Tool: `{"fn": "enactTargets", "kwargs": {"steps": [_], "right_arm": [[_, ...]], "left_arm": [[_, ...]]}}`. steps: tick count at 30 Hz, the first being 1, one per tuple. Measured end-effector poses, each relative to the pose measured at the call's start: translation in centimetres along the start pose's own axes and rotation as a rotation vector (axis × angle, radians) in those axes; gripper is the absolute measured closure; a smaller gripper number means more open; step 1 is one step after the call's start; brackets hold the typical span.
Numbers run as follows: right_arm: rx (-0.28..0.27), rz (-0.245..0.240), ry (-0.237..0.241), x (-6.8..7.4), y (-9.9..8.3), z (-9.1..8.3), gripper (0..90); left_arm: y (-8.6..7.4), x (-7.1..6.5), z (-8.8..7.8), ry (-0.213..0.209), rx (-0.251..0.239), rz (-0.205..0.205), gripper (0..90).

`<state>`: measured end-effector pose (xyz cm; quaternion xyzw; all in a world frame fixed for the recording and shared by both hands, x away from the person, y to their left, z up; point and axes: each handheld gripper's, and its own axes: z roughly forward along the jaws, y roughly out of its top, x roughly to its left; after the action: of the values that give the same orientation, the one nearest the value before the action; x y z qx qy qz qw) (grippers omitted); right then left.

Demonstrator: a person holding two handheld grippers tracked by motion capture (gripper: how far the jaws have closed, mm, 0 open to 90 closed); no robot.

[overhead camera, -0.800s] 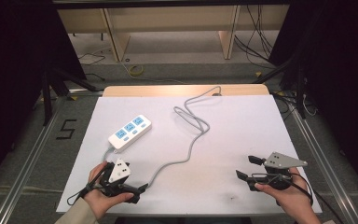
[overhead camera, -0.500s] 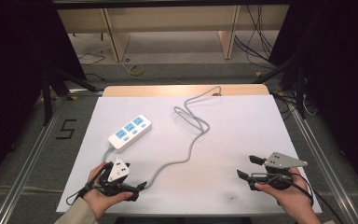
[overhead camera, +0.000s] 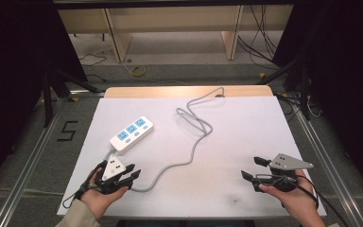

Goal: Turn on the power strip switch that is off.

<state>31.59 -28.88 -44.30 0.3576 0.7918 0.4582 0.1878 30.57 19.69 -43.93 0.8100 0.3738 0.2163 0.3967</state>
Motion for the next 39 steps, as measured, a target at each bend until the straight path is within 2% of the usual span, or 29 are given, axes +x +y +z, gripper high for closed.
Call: {"fn": "enactTargets", "kwargs": {"steps": [1,2,5,12,25,32,39], "right_arm": [[-0.005,0.000,-0.001,0.0,0.0,0.0,28.8],[-0.004,0.000,-0.001,0.0,0.0,-0.1,28.9],[-0.001,0.000,0.000,0.0,0.0,0.0,28.9],[-0.002,0.002,-0.002,0.0,0.0,0.0,28.9],[0.007,0.000,0.004,0.1,0.0,0.2,28.9],[0.007,0.000,0.005,0.0,-0.1,0.2,28.9],[0.006,0.005,0.006,0.1,-0.1,0.2,28.8]], "left_arm": [[0.0,0.1,-0.1,-0.001,0.002,-0.003,79.5],[0.0,0.4,-0.4,-0.003,0.003,-0.016,83.4],[0.1,0.6,-0.5,-0.005,0.003,-0.039,89.4],[0.4,0.8,-0.4,-0.006,0.005,-0.064,89.6],[1.4,1.4,0.4,0.035,-0.003,-0.054,89.7],[1.7,2.1,1.0,0.049,0.002,-0.064,89.7],[1.9,2.6,1.3,0.072,0.002,-0.047,89.8]]}}
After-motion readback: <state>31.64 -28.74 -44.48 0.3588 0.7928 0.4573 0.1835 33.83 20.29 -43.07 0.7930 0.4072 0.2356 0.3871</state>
